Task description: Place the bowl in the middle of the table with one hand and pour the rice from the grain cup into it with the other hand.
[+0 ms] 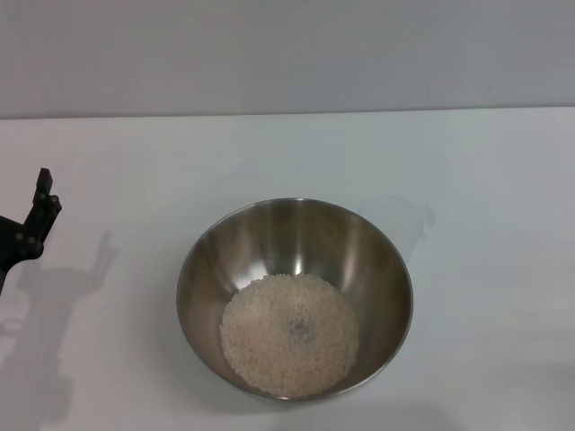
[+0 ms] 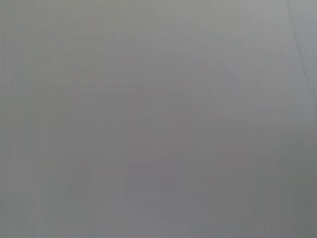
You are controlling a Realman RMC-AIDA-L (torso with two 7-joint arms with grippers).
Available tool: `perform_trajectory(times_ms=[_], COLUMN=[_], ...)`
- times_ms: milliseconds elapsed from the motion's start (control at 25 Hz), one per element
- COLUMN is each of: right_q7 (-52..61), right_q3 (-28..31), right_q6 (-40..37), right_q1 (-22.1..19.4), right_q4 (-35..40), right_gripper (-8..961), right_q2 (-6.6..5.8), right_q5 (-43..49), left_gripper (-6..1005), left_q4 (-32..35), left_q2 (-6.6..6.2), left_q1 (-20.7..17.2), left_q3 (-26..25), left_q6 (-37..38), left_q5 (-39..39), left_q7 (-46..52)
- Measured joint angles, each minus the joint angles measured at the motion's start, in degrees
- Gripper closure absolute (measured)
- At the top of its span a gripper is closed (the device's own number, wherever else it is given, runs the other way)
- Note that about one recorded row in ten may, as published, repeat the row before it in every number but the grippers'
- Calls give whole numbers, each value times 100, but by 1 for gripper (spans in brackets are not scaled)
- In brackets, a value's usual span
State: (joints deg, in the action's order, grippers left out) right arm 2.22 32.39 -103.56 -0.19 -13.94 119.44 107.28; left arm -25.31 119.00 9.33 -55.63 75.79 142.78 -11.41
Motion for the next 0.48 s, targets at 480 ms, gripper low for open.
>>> perform_trajectory(times_ms=[480], right_q7=[-7], right_q3=[-8], right_q6=[16], right_q1=[43], right_q4=[32], right_gripper=[130], right_q2=[9], right_q5=[-6], left_gripper=[152], left_q4=[0], left_q2=[0], left_q1=[-67], left_q3=[-12], left_q6=[-20], left_q5=[-48], left_q7=[8])
